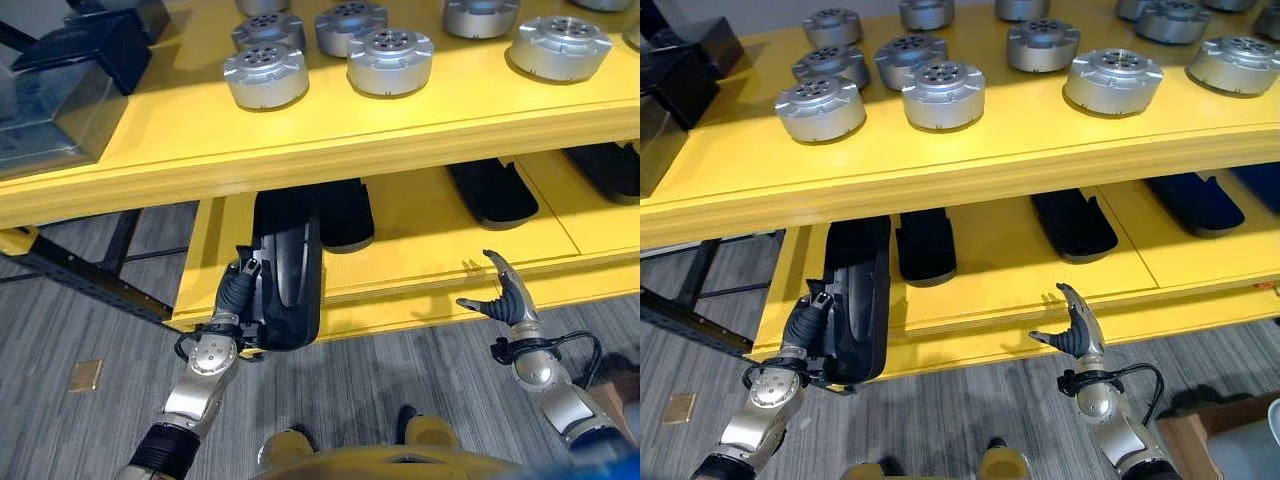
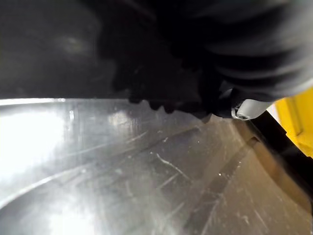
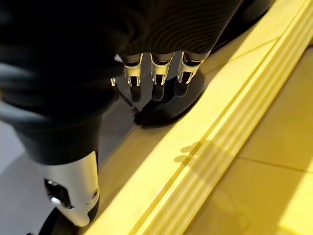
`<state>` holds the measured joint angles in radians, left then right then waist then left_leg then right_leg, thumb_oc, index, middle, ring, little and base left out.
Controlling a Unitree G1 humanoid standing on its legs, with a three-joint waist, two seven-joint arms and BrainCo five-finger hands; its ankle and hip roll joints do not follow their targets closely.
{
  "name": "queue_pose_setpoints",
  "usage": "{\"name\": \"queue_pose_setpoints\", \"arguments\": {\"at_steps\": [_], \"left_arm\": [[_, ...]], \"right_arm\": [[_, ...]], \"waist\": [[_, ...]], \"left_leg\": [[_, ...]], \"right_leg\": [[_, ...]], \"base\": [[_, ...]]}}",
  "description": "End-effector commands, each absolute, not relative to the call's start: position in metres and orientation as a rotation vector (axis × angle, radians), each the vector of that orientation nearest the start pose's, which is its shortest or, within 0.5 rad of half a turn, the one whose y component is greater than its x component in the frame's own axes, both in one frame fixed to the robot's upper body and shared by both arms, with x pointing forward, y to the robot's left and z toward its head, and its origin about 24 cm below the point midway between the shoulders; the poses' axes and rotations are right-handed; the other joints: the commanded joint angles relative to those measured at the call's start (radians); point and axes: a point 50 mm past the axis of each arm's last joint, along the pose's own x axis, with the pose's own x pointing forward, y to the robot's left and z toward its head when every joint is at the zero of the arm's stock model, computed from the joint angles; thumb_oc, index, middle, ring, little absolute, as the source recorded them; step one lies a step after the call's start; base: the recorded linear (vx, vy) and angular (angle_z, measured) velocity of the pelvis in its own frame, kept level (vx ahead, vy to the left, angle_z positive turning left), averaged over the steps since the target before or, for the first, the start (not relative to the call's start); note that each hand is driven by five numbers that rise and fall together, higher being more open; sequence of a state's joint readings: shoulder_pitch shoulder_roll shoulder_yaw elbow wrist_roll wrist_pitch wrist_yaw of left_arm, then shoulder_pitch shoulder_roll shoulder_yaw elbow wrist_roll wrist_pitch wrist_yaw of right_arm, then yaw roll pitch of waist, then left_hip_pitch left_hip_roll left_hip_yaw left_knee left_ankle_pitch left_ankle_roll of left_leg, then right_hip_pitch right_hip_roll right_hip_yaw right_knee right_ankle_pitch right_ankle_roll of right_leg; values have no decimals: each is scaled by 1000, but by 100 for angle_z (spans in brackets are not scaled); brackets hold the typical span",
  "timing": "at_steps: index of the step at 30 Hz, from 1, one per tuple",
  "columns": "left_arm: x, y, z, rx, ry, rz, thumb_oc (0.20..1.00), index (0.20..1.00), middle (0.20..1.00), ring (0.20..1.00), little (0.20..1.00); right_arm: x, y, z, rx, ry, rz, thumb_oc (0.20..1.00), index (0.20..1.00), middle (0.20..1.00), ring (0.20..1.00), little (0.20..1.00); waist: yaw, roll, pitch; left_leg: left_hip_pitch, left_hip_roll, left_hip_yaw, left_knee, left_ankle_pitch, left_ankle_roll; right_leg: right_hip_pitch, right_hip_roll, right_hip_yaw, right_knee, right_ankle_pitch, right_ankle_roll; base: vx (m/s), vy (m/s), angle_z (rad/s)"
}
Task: Move parts from the plastic box to the shelf.
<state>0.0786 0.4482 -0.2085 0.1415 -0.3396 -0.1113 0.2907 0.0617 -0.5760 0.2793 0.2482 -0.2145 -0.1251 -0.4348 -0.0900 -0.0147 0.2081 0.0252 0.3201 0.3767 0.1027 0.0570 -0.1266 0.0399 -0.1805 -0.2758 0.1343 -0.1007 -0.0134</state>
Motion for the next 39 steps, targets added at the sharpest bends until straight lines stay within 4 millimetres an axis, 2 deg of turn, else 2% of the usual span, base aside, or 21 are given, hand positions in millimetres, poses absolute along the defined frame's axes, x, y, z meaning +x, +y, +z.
{"name": "queue_pose_setpoints", "arguments": {"at_steps": [1, 2, 3, 6, 13, 15, 20, 25, 31, 36, 39], "left_arm": [[232, 226, 34, 82, 12, 227, 200, 200, 200, 200, 200], [232, 227, 33, 78, 13, 226, 200, 200, 200, 200, 200], [233, 226, 31, 55, 22, 222, 200, 200, 200, 200, 200], [235, 223, 25, 58, 47, 242, 200, 200, 200, 200, 200], [231, 225, 18, 65, 72, 300, 200, 200, 200, 200, 200], [228, 228, 18, 70, 73, 318, 200, 200, 200, 200, 200], [223, 234, 15, 86, 89, 352, 200, 200, 200, 200, 200], [229, 229, 21, 100, 55, 357, 200, 200, 200, 200, 200], [253, 226, 35, 99, -1, 427, 200, 200, 200, 200, 200], [280, 221, 44, 118, -13, 482, 200, 200, 200, 200, 200], [289, 217, 46, 70, -18, 543, 200, 200, 200, 200, 200]], "right_arm": [[229, -236, 22, -808, -31, -102, 1000, 1000, 1000, 1000, 1000], [228, -237, 22, -798, -31, -102, 1000, 1000, 1000, 1000, 1000], [230, -234, 25, -716, -59, -115, 1000, 1000, 1000, 1000, 1000], [234, -229, 22, -715, -62, -116, 1000, 1000, 1000, 1000, 1000], [230, -225, 19, -704, -64, -105, 1000, 1000, 1000, 1000, 1000], [231, -223, 23, -688, -90, -114, 1000, 1000, 1000, 1000, 1000], [232, -225, 38, -635, -154, -210, 1000, 1000, 1000, 1000, 1000], [238, -230, 50, -609, -186, -277, 1000, 1000, 1000, 1000, 1000], [250, -219, 77, -580, -340, -260, 1000, 1000, 1000, 1000, 1000], [259, -214, 102, -500, -443, -287, 1000, 1000, 1000, 1000, 1000], [256, -212, 129, -443, -600, -329, 1000, 1000, 1000, 1000, 1000]], "waist": [[16, 12, -34], [17, 13, -35], [19, 19, -36], [22, 29, -34], [34, 33, -43], [41, 28, -43], [47, 14, -26], [45, 8, -5], [35, 9, 47], [6, 7, 93], [-17, 5, 129]], "left_leg": [[3, 1, -11, 42, 130, -16], [6, -2, -11, 39, 117, -12], [8, -6, -3, 54, 96, -11], [1, -30, 3, 70, 84, -8], [16, -103, -5, 50, -27, 33], [23, -119, -7, 39, -60, 45], [15, -136, -12, 47, -93, 60], [-15, -128, -1, 72, -89, 57], [-71, -86, 49, 116, -68, 50], [-122, -53, 77, 176, -65, 48], [-160, -40, 94, 226, -74, 54]], "right_leg": [[21, 47, -71, 23, -24, 35], [18, 40, -72, 31, -28, 37], [19, 32, -82, 42, -34, 35], [34, 30, -85, 27, -25, 34], [45, 11, -70, -12, 9, 61], [43, 9, -69, -14, 12, 69], [28, 20, -58, -3, 8, 71], [-1, 33, -59, 5, 4, 68], [-65, 29, -89, 41, -7, 62], [-129, 38, -77, 94, -29, 55], [-173, 38, -61, 135, -40, 53]], "base": [[-10, 135, -52], [-40, 188, -21], [-43, 179, -8], [-22, 189, 17], [6, 100, 8], [-1, 23, 6], [-26, -3, 6], [-86, -15, -1], [-141, -2, -18], [-119, 16, -25], [-109, 79, -22]]}}
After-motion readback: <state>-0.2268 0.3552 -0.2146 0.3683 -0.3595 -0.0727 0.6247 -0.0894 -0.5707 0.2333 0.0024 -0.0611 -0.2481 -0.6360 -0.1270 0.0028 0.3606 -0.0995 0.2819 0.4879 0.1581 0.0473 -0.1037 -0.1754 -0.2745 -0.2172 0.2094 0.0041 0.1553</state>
